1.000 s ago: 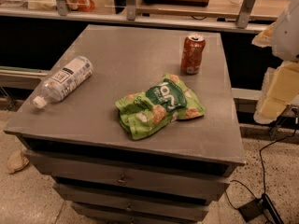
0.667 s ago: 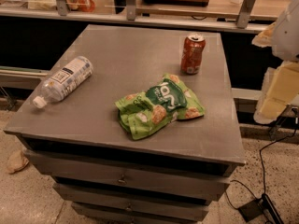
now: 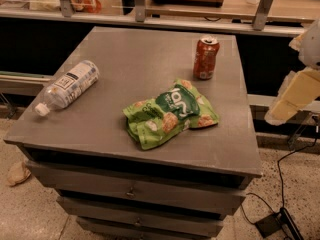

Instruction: Pick coke can

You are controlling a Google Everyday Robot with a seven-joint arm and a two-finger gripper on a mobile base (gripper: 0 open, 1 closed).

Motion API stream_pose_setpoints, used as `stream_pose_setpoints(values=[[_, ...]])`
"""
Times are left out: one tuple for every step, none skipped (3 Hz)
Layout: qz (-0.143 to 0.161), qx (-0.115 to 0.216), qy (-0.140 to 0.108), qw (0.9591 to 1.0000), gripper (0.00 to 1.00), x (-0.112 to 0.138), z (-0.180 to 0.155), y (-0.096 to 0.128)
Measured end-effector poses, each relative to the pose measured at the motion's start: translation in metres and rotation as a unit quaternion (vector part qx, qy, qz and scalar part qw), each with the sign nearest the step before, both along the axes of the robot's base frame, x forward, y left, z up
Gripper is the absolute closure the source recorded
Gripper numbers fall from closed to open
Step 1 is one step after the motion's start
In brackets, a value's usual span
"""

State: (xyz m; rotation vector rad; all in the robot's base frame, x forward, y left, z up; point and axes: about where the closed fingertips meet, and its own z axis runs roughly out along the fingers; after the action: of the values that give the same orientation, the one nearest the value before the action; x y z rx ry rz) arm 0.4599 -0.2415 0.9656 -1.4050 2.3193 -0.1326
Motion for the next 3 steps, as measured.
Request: stream_pose_setpoints(values=[[-0.056, 0.040, -0.045, 0.9966, 0.00, 0.021, 0.003, -0.015], [-0.083, 0.104, -0.086, 0.9874, 0.00, 0.034, -0.009, -0.030], [-0.091, 0.185, -0.141, 0.9683, 0.00, 0.056, -0.017, -0.038]])
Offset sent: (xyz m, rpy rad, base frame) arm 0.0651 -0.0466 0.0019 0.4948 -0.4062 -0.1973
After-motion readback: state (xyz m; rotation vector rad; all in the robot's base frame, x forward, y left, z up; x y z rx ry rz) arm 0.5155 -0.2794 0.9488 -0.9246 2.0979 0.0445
